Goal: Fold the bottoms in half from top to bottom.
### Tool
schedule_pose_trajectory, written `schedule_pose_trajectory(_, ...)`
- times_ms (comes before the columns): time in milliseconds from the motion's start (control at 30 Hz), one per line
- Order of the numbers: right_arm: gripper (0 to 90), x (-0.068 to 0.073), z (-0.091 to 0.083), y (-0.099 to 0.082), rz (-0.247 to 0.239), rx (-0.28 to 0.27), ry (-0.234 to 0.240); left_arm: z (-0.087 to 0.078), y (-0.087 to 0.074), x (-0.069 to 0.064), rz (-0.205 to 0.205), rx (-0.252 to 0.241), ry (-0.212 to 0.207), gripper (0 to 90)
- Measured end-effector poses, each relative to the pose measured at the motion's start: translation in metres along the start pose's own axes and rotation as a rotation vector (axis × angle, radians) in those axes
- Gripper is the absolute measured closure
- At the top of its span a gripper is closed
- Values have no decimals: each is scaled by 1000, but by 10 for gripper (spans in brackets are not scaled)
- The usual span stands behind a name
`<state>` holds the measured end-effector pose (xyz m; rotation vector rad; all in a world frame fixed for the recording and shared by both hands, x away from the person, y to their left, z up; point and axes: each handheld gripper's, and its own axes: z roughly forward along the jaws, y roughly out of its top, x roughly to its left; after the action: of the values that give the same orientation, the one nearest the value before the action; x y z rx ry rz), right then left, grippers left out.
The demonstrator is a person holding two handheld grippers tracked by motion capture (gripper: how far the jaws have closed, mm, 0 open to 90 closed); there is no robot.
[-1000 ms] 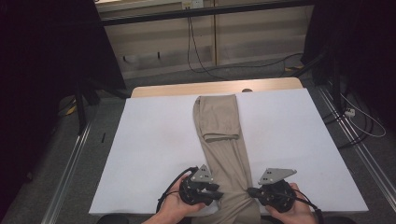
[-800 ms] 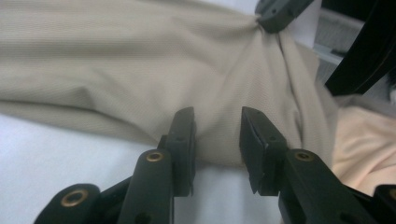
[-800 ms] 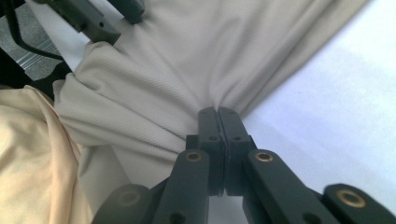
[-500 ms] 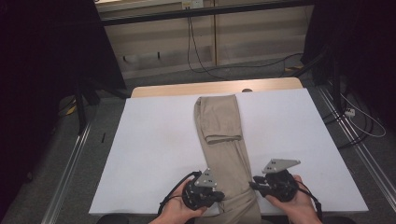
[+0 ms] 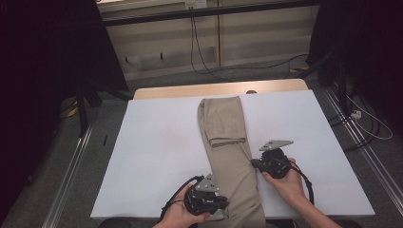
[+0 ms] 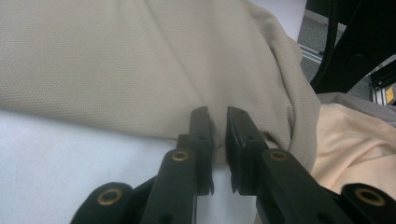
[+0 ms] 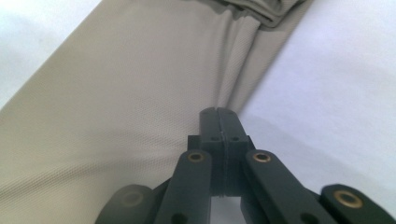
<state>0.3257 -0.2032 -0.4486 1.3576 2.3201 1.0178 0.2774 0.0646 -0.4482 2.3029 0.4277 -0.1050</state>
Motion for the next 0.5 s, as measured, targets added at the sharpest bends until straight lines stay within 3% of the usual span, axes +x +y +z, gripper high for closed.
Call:
schedule_pose_trajectory(233,894,-4,-7,-6,18,17,-7,-2,-1,-3,3,3,-2,776)
schedule_pose_trajectory(267,874,-5,-7,-8,20,33,-30,-3,-2,-3,-1,4,-3,766)
schedule_pose_trajectory(367,787,-6,-10,-8,14,22,-21,-11,2,1,-6,-6,-14,714)
schedule_pose_trajectory(500,713,-10,-12,6,-4,-38,14,-28,14,23,-32,-76,82,593)
